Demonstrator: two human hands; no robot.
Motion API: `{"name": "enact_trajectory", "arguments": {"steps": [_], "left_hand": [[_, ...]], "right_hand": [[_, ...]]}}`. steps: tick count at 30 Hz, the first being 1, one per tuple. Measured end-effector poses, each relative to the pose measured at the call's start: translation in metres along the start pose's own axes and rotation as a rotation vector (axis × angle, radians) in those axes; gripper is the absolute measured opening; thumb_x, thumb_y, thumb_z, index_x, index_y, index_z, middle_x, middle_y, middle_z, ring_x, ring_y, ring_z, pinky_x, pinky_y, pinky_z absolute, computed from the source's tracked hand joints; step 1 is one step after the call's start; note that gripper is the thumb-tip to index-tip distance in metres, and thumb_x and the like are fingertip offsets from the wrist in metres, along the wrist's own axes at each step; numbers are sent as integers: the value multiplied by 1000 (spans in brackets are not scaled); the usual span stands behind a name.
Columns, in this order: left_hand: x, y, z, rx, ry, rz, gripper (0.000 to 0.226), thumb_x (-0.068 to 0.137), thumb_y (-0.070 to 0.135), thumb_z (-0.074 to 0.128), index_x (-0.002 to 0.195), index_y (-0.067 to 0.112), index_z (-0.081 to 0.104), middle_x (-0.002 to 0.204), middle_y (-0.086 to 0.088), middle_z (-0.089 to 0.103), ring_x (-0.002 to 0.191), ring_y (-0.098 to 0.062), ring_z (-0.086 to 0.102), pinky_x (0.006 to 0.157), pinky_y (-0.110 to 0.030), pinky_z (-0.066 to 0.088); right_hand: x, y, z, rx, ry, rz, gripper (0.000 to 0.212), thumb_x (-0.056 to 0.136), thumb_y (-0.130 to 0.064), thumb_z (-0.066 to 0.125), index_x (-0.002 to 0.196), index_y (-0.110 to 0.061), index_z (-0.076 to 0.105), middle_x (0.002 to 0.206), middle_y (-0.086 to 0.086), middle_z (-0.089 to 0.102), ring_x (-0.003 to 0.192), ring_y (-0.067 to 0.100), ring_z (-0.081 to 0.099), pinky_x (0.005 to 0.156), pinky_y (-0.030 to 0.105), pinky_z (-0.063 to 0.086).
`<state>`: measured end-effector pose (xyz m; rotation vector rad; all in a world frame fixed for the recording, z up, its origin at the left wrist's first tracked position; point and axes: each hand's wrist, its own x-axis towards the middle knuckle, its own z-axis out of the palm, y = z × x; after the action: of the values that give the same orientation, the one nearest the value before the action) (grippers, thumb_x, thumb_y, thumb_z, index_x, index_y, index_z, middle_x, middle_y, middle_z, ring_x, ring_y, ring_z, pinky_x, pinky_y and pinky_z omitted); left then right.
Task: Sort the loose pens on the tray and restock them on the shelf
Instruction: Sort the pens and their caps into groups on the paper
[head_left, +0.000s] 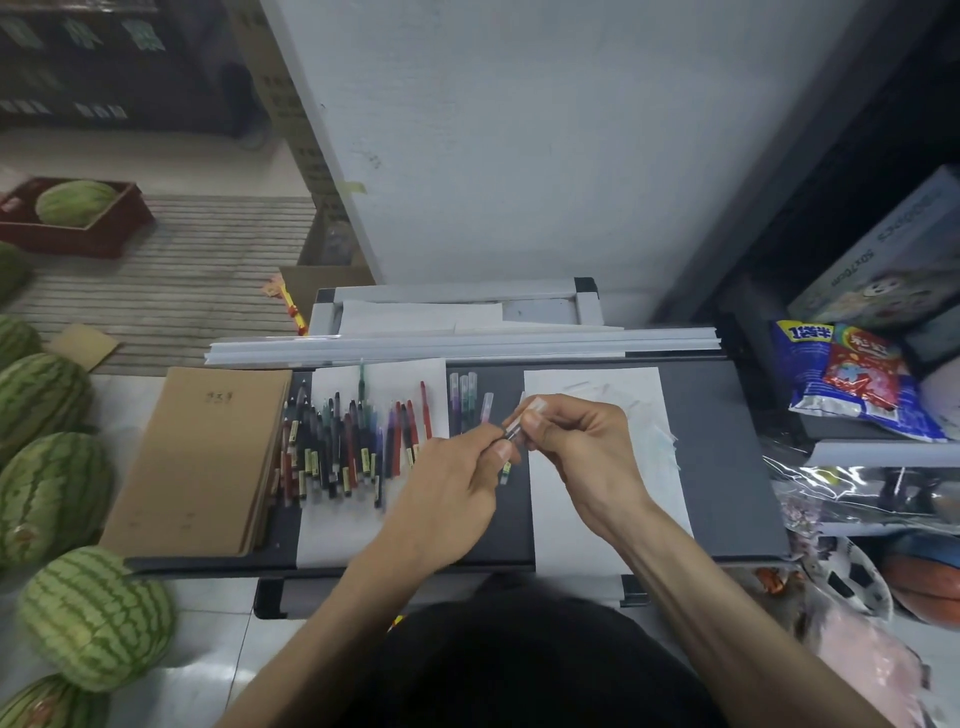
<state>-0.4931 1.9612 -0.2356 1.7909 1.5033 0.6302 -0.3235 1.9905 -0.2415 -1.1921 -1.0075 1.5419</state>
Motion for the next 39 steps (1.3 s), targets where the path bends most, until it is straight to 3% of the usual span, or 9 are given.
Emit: {"name": "enact_trajectory", "arguments": {"steps": [5,9,14,18,22,28,33,36,39], "left_hand": [[13,-14,26,-131,-4,-85,34,109,22,50,79,38,56,64,6,52,60,-11,47,58,-27,34],[32,-28,45,-142,-26,-185,32,109,32,51,78,38,59,63,6,59,58,-13,52,60,-30,41],[43,-47,54,-109,-142,-283,27,106,30,54,91,16,72,69,6,66,61,-16,61,63,-38,52],[46,-63,48,54,-154,-283,26,102,19,56,87,7,74,80,-6,71,75,-25,65,68,-36,50],[37,-91,36,178,-141,-339,25,95,17,54,81,12,73,85,0,73,77,-18,67,75,-37,58],[25,-130,2,309,56,-533,32,95,23,53,67,12,61,61,0,64,54,-19,62,50,-31,52],[35,-151,-21,323,34,-589,36,94,29,59,64,10,62,60,-3,66,51,-17,64,48,-31,54],[42,-143,-25,365,-18,-614,28,94,16,67,67,7,66,66,-6,69,56,-17,67,50,-32,58],[49,-144,-22,410,-38,-639,22,94,12,66,73,8,60,71,-7,66,60,-19,65,47,-27,49]], "right_hand": [[15,15,-9,4,14,119,18,99,-1,63,86,7,72,85,16,69,77,25,63,80,31,55],[25,40,-12,-193,38,207,24,101,-19,66,91,-1,77,93,19,76,83,12,68,76,17,54],[54,66,-17,-340,136,311,29,100,-29,68,84,-7,77,83,10,78,77,18,72,81,36,58],[83,72,-19,-513,184,380,32,99,-31,68,84,-4,76,71,9,77,64,17,75,68,30,57],[107,82,-15,-774,138,396,38,94,-34,72,74,-2,78,57,2,72,72,8,73,77,26,56],[125,91,5,-1023,94,353,30,91,-29,75,78,-2,74,52,5,69,55,12,70,55,23,52],[128,102,14,-1099,99,301,34,91,-36,76,75,-6,72,60,7,70,57,18,72,71,35,63],[125,105,10,-1099,101,283,37,91,-36,77,70,-5,72,58,6,69,57,19,72,69,37,64],[117,101,5,-1152,82,237,37,95,-37,72,72,-8,73,65,4,69,63,20,69,70,36,62]]}}
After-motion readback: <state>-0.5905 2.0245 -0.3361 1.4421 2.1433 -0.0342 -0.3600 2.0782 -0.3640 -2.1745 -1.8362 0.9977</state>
